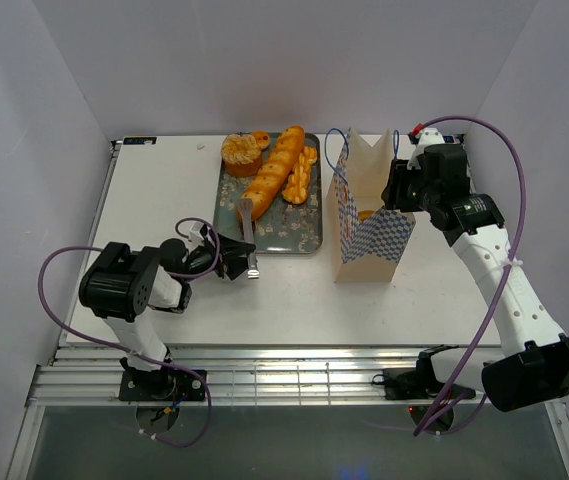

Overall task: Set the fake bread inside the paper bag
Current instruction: Pick up the fake bread from the plate.

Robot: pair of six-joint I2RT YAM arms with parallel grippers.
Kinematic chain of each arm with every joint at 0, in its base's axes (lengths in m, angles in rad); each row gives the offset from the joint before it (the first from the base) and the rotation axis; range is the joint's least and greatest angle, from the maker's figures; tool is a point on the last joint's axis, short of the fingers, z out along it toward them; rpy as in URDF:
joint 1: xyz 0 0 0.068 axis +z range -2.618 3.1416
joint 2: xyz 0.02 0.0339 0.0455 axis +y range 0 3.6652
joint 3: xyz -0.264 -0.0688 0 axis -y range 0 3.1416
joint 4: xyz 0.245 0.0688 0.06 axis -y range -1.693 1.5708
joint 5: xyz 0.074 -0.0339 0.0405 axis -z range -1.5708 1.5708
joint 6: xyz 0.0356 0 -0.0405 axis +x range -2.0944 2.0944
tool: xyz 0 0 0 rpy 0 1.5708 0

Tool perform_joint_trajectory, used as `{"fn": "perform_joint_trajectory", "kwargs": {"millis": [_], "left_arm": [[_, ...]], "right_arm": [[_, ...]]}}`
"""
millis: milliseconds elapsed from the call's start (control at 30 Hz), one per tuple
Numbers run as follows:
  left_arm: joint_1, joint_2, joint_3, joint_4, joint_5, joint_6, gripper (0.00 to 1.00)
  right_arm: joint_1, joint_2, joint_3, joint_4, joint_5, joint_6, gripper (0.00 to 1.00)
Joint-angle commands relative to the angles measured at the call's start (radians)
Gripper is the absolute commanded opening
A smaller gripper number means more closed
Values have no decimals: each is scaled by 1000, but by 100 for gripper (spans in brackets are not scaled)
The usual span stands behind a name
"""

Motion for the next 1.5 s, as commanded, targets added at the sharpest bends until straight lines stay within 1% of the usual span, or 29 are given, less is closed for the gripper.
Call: {"fn": "perform_joint_trajectory", "kwargs": {"millis": [0,267,367,400,433,467,567,667,767,800,900,933,967,1000,1033,1067,1100,1133,1167,1200,1233,1300,1333,1367,1400,1433,1467], "left_arm": [[-3,27,36,72,2,-5,61],[2,98,79,122,-12,-18,61],[2,102,100,112,-16,-16,57],[3,107,106,107,-13,-10,54],[5,108,111,104,-12,-10,44],[5,110,114,105,-13,-13,38],[7,107,114,108,-15,-18,22],[7,79,108,90,-12,-10,13],[7,24,94,58,-6,7,10],[8,4,89,41,-7,16,7],[8,-107,88,-74,-7,77,0],[8,-144,97,-170,-9,100,0],[8,-225,108,-227,-12,161,0],[10,-268,121,-285,-18,197,0],[10,-313,140,-429,-23,238,0],[10,-356,184,-501,-30,280,0],[10,-438,206,-563,-47,353,0],[11,-479,230,-677,-53,389,0],[11,-515,285,-741,-62,427,0],[13,-583,316,-801,-73,500,0],[14,-612,348,-911,-93,533,0],[14,-664,436,-997,-108,587,0],[14,-701,472,-1102,-127,645,0],[16,-714,515,-1170,-139,685,0],[14,-724,601,-1226,-150,721,0],[14,-752,640,-1345,-162,787,0],[14,-766,716,-1437,-189,820,0]], "right_arm": [[5,7,30,9,10,-10,50],[5,16,24,15,7,-9,50],[5,18,25,19,7,-9,50],[5,18,25,20,7,-9,50],[5,18,25,20,7,-9,50],[5,16,25,19,7,-9,50],[5,16,24,19,8,-9,50],[5,12,24,19,8,-9,50],[5,9,27,15,10,-9,50],[5,7,29,15,8,-9,50],[5,7,33,12,8,-6,50],[5,5,33,11,8,-6,50],[5,5,35,12,12,-6,50],[5,4,36,11,15,-4,50],[5,4,38,11,16,-6,50],[5,2,41,9,21,-4,50],[5,2,42,9,24,-3,50],[5,2,44,9,25,-3,50],[5,2,44,11,30,-1,50],[5,2,45,12,31,0,50],[5,1,47,14,35,0,51],[5,5,53,14,42,0,51],[5,5,56,12,42,3,51],[5,7,59,11,44,5,51],[5,7,64,9,45,5,51],[5,5,73,6,47,6,52],[7,2,84,6,50,6,52]]}}
